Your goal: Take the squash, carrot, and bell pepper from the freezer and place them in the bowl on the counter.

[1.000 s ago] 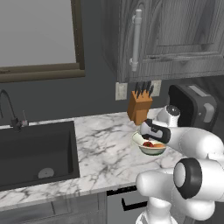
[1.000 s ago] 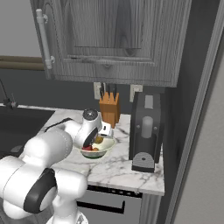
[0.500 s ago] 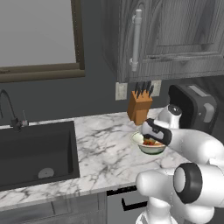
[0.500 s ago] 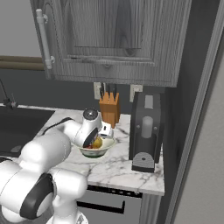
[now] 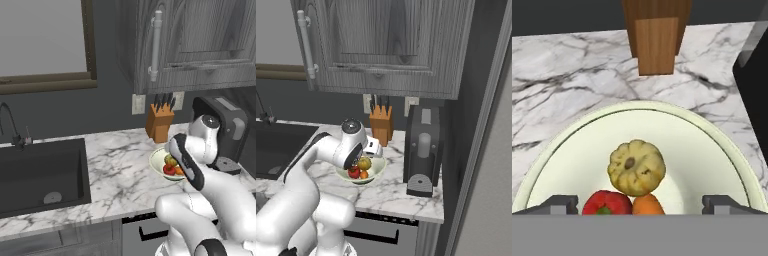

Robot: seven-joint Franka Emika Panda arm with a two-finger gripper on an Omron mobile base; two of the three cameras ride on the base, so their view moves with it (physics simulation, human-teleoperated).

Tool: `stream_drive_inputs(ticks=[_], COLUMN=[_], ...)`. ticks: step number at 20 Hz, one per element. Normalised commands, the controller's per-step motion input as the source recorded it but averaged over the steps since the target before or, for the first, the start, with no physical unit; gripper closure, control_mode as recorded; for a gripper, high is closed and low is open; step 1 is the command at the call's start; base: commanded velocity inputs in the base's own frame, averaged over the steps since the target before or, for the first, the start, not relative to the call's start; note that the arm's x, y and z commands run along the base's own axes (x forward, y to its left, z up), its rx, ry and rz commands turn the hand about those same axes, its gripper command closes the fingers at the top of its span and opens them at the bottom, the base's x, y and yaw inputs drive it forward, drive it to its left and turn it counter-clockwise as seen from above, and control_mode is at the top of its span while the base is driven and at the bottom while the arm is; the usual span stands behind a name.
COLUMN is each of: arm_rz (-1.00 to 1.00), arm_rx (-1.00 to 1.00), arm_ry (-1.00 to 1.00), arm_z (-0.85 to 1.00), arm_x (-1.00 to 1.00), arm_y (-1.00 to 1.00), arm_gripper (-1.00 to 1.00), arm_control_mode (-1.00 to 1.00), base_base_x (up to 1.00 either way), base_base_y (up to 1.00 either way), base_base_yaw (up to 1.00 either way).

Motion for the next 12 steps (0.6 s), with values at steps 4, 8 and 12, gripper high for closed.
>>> stream_drive_inputs(ticks=[4, 8, 12], arm_rz=[-0.01, -0.01, -0.01], arm_rx=[-0.03, -0.03, -0.05], arm_ry=[0.00, 0.00, 0.00], arm_z=[0.43, 0.49, 0.61], arm_x=[-0.55, -0.60, -0.62], arm_y=[0.00, 0.00, 0.00], arm_gripper=[-1.00, -1.00, -1.00], arm_control_mode=[-1.00, -1.00, -1.00], base_base_x=[0.00, 0.00, 0.00], base_base_y=[0.00, 0.00, 0.00], base_base_yaw=[0.00, 0.00, 0.00])
